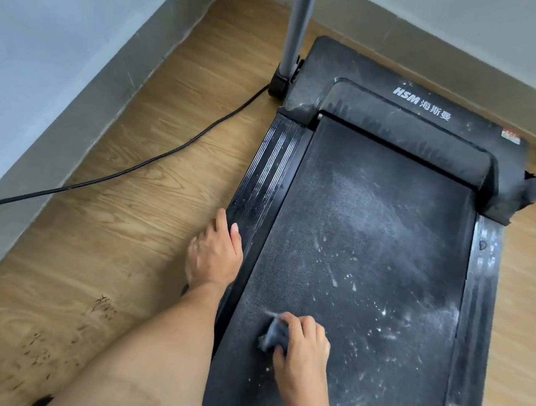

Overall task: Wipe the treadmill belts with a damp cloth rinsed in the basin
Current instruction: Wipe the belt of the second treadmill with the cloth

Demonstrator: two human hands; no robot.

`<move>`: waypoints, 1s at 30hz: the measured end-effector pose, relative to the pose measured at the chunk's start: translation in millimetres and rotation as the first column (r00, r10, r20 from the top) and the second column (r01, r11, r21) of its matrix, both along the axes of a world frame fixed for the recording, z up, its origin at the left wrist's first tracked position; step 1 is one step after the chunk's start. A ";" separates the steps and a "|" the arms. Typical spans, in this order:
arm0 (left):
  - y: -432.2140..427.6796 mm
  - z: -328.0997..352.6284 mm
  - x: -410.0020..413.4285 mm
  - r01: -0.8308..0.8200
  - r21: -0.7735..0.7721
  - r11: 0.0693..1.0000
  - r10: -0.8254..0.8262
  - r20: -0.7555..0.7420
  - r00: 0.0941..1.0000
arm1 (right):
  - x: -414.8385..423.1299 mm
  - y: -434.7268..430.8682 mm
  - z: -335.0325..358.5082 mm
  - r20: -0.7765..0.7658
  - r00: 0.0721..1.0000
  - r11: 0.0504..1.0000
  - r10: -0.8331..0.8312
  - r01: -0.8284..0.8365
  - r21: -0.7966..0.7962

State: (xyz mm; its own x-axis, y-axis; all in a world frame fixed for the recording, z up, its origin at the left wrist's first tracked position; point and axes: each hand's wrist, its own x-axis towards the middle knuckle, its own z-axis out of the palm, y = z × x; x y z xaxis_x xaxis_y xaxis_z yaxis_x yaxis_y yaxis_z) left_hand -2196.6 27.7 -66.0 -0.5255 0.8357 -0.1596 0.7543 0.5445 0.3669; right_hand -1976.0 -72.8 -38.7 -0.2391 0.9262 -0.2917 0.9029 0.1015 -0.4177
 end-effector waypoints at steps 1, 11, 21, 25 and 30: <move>-0.3 -1.0 0.4 -0.001 0.003 1.000 0.001 -0.004 1.000 | 2.0 4.9 3.7 -0.010 1.000 1.000 0.015 -0.016 -0.023; 1.2 -4.5 1.0 -0.012 0.001 1.000 0.012 -0.018 1.000 | -0.6 75.7 54.3 -0.194 0.980 0.998 -0.056 0.056 -0.005; 2.1 -3.1 0.5 -0.019 -0.015 1.000 0.019 -0.012 1.000 | -9.6 89.1 76.9 -0.276 0.950 0.990 -0.144 0.138 -0.041; 2.2 -2.8 1.0 -0.022 -0.018 1.000 0.022 -0.014 1.000 | -18.3 97.9 82.1 -0.345 0.887 0.933 -0.306 0.209 -0.292; 2.2 -2.9 0.7 -0.028 -0.016 0.999 0.027 -0.016 0.999 | -17.1 98.3 76.0 -0.326 0.829 0.856 -0.455 0.306 -0.418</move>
State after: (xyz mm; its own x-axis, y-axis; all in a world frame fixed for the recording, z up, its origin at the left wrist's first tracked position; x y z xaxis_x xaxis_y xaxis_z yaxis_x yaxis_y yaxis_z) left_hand -2195.9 29.9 -68.9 -0.5508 0.8183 -0.1642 0.7447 0.5707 0.3461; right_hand -1993.1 25.5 37.3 -0.0519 0.8293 -0.5564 0.5832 -0.4271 -0.6910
